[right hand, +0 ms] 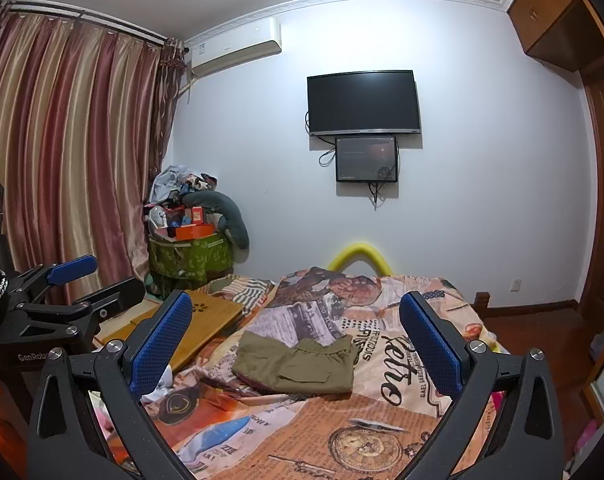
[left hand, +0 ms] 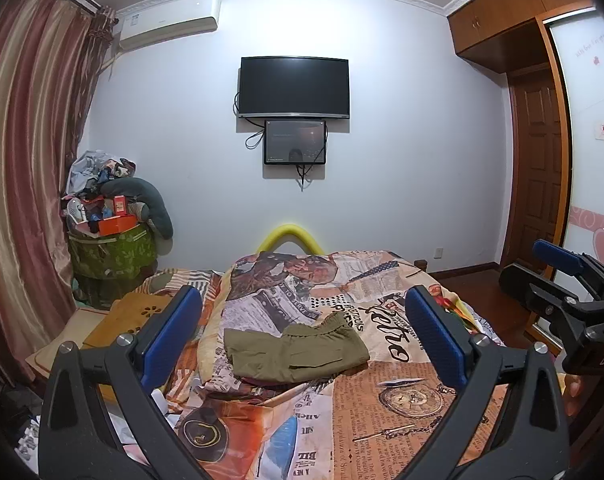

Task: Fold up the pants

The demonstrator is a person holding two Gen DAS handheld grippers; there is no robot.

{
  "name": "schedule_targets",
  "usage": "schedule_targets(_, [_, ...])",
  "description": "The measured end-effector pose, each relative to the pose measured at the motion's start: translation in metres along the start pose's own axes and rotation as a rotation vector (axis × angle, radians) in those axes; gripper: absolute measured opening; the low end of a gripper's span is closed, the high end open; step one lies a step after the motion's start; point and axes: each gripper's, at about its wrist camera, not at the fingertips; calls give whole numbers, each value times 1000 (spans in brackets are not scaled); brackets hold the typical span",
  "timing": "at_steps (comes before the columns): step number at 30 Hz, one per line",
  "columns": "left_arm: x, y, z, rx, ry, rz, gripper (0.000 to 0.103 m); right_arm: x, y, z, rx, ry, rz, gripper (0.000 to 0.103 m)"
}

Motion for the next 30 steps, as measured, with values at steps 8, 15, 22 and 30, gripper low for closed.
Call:
schedule_targets(8, [3, 1, 4, -5, 4, 0, 103, 1, 0, -1, -2, -3, 6, 103])
schedule_targets(15, [3, 3, 4, 0, -4, -1, 103, 1, 2, -1, -4, -1, 13, 103])
schedule_targets(22, [4, 5, 5, -13, 3, -7, 103, 0, 1, -2, -6, 1, 19, 103])
schedule_targets(30, [8, 8, 7, -28, 5, 4, 103, -2, 1, -2, -14, 0, 19, 103])
Point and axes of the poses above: each gripper's, at about its wrist camera, not at the fingertips, and z roughly the way its jaws point, x to its right, y to its underside, and after that the axes turned 9 degrees about -z, right-handed
